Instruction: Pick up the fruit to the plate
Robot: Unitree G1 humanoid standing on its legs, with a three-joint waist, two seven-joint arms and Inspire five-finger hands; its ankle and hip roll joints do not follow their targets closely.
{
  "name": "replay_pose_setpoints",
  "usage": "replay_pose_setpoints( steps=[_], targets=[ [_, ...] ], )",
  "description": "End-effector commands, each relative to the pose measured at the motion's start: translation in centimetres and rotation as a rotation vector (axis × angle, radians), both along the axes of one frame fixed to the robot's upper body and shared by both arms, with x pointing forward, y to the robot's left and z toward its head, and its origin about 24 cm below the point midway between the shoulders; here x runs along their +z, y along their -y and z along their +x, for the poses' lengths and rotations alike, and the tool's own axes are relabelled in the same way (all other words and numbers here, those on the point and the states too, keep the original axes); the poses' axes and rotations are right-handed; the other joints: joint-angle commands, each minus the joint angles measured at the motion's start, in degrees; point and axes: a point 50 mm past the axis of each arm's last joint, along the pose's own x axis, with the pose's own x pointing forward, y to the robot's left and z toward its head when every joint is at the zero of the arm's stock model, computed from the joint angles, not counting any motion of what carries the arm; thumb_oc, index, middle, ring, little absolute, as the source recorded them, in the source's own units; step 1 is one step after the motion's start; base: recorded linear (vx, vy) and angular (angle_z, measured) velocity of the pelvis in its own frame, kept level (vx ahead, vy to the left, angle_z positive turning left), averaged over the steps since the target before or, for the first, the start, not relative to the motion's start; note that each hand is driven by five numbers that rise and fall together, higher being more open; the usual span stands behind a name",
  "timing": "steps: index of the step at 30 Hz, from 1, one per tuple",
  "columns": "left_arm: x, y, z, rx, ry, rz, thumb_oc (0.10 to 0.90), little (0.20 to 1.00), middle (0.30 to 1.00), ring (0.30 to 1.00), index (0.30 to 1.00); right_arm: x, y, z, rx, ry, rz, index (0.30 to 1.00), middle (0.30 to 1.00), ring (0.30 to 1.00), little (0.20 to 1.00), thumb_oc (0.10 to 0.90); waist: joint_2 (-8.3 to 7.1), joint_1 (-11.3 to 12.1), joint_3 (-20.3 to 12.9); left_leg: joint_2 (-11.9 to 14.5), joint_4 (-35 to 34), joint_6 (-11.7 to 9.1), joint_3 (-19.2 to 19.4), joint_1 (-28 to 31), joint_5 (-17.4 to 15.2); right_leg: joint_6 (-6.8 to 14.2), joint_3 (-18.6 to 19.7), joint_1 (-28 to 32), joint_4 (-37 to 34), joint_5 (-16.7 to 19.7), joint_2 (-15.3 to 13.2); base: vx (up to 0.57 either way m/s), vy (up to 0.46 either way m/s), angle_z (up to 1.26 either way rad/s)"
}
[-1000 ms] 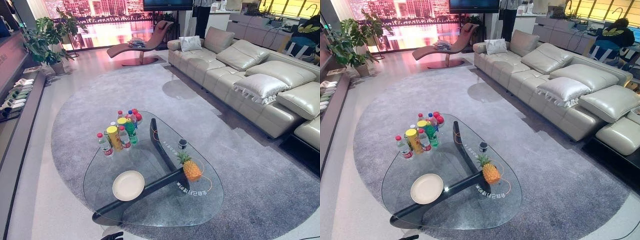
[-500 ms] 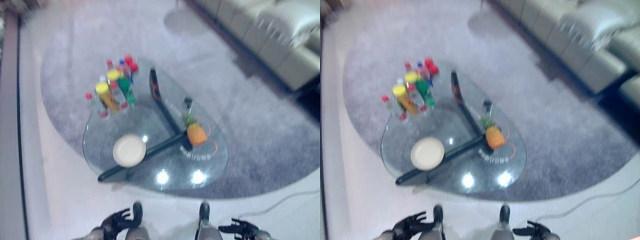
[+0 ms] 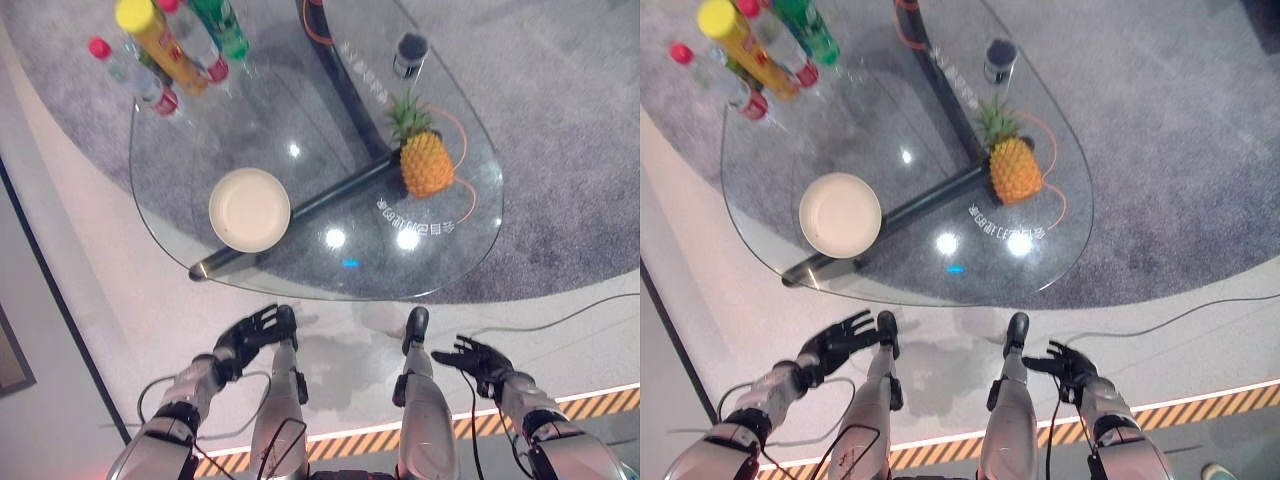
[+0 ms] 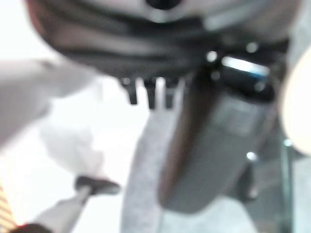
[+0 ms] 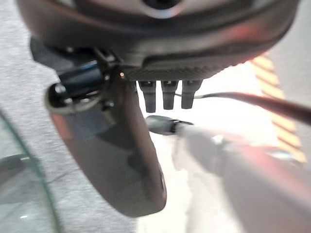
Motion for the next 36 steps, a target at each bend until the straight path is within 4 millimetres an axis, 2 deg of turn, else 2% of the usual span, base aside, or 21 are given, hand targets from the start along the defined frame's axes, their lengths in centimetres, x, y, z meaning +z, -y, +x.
replay_pose_setpoints(
  steps=[1,9,14,20,30,36],
  targets=[
    [0.2,-3.8,-0.9,0.241,0.008,0.039,0.8,0.9,0.9,0.9,0.9,0.6,1.3,-0.3,-0.05,0.062,-0.004,0.9,0.9,0.9,0.9,0.8,-1.93,0.7,-0.1,1.5,10.3,-0.1,-5.0,-7.9,-4.1,2.4,3.1,-11.0,13.8,-3.0,-3.9,-0.04,-0.026,0.02],
    [1.2,-5.6,-0.8,0.531,0.086,0.019,0.8,0.9,0.9,0.9,0.9,2.3,0.6,1.5,-0.056,0.192,-0.004,0.9,0.9,0.9,0.9,0.8,-1.97,0.9,-0.1,0.6,17.6,0.5,-7.4,-15.4,-5.9,1.5,3.9,-18.5,20.6,-5.0,-3.8,-0.02,-0.044,0.06],
    [2.1,-6.2,-0.3,0.611,0.116,0.073,0.8,0.9,0.9,0.9,0.9,3.5,0.5,2.5,-0.067,0.263,-0.002,0.9,0.9,0.9,0.9,0.8,-2.08,0.9,-0.1,0.4,20.7,0.9,-8.1,-18.5,-6.9,0.8,4.1,-21.6,23.5,-5.8,-3.7,0.0,-0.018,0.0],
    [2.0,-5.9,-0.3,0.6,0.123,0.089,0.8,0.9,0.9,0.9,0.9,4.1,0.7,2.8,-0.073,0.292,-0.008,0.9,0.9,0.9,0.9,0.8,-1.71,1.0,-0.1,-0.1,23.5,1.4,-8.6,-20.9,-8.3,0.3,4.1,-23.9,26.0,-6.7,-3.8,0.01,-0.012,-0.02],
    [2.0,-5.8,-0.5,0.586,0.126,0.1,0.8,0.9,0.9,0.9,0.9,3.6,1.4,2.0,-0.11,0.273,-0.052,0.9,0.9,0.9,0.9,0.8,-1.52,1.1,-0.1,-0.1,23.8,1.6,-8.6,-22.3,-8.1,-0.1,3.6,-25.3,27.0,-7.0,-3.8,0.0,0.0,0.0],
    [1.9,-5.5,-0.5,0.55,0.12,0.125,0.8,0.9,0.9,0.9,0.9,5.7,2.7,2.7,-0.188,0.388,-0.079,0.9,0.9,0.9,0.9,0.8,-1.46,1.0,-0.1,-0.2,24.0,1.8,-8.6,-22.8,-8.0,-0.1,3.4,-25.6,27.1,-6.8,-3.8,0.0,-0.001,0.01]
  ],
)
